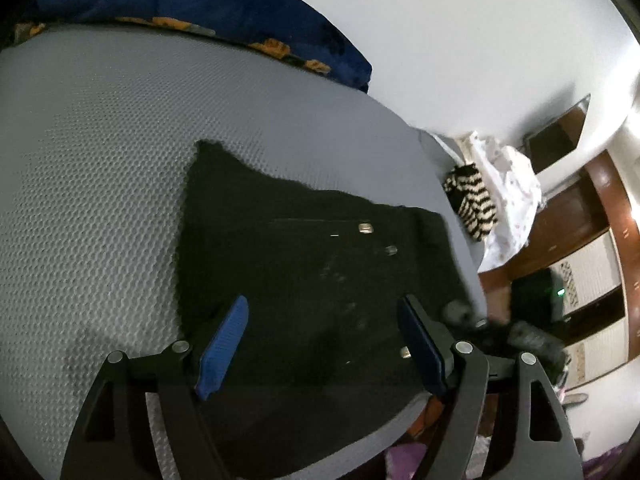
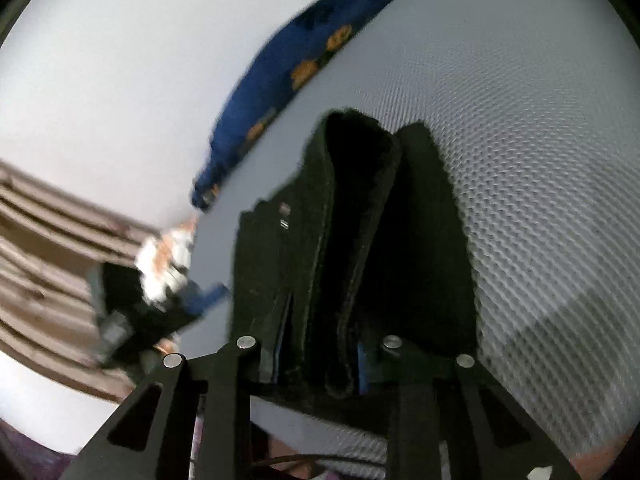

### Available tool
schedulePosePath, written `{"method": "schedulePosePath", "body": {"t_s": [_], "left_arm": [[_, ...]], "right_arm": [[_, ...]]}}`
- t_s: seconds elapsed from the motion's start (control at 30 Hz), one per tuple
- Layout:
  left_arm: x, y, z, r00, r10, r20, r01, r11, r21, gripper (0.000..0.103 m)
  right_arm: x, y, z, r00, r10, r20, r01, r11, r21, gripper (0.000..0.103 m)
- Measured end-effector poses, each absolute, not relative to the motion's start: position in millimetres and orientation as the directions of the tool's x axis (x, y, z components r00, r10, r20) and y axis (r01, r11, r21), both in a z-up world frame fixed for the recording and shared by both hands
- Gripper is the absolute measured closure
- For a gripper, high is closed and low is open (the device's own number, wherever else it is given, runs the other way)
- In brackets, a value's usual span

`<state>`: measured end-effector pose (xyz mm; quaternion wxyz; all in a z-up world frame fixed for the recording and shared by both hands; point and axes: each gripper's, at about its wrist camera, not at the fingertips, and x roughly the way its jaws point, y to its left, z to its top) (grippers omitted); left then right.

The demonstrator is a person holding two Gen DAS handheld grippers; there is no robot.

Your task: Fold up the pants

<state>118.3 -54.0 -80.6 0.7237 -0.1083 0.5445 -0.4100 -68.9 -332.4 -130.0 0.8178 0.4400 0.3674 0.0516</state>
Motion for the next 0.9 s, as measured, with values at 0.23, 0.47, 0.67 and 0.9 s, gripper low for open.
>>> {"method": "schedulePosePath", "body": {"t_s": [0.23,0.47,0.67,0.9], "left_arm": [[99,-61,-103,0.057,-0.670,-0.740,0.544,0.643,-0.540,0.023],[96,-71,-103,0.113,-0.647,-0.754,0.564,0.667,-0.487,0.023],[96,-71,-114,0.120,-0.654,-0.747,0.574,0.660,-0.485,0.023],[95,-69,-85,0.241,-0.644,-0.726,0.607,0.683,-0.405,0.022]], "right_arm": [[-95,-350,-172,0.736,0.437,-0.517,0.290,0.486,0.825,0.080],[-93,-347,-147,0.758,0.420,-0.499,0.214,0.562,0.799,0.079],[-96,-358,-173,0.737,0.460,-0.495,0.244,0.502,0.830,0.075],[-124,-380,-127,0.825,0.284,-0.488,0.271,0.559,0.784,0.047]]}}
